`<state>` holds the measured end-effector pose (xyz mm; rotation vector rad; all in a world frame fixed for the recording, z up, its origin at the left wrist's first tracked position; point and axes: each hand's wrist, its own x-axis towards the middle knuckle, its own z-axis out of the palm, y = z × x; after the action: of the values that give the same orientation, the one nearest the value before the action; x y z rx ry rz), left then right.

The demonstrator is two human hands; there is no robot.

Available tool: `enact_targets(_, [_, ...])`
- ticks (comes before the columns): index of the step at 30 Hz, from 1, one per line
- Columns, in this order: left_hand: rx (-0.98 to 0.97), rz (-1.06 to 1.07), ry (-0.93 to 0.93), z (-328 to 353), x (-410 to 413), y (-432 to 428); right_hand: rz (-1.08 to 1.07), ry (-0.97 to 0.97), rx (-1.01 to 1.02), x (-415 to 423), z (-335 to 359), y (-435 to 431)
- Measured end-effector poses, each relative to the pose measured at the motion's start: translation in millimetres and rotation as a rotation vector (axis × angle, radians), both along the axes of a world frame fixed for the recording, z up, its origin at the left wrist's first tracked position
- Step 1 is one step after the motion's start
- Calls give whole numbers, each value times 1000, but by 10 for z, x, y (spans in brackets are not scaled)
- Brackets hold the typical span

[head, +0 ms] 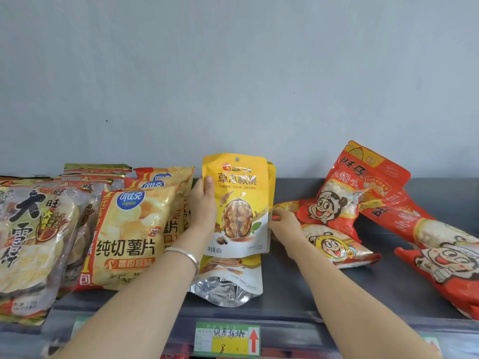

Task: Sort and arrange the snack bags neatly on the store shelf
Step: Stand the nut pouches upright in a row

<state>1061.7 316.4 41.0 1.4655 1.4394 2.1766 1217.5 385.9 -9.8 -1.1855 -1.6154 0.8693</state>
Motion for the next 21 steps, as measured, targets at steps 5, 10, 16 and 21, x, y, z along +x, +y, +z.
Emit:
enact_targets(5, [-50,13,0,-14,24,85,-218,-51,145,32,58,-78])
enact_targets(10, [-50,-15,40,-52,28,144,-152,5,216,25,101,-163])
enact_targets(16, [-31,-45,18,-69,22,160,-165,67,220,49,105,-191])
enact_targets(21, [-38,-61,32,-63,64,153,52,264,90,60,113,-204])
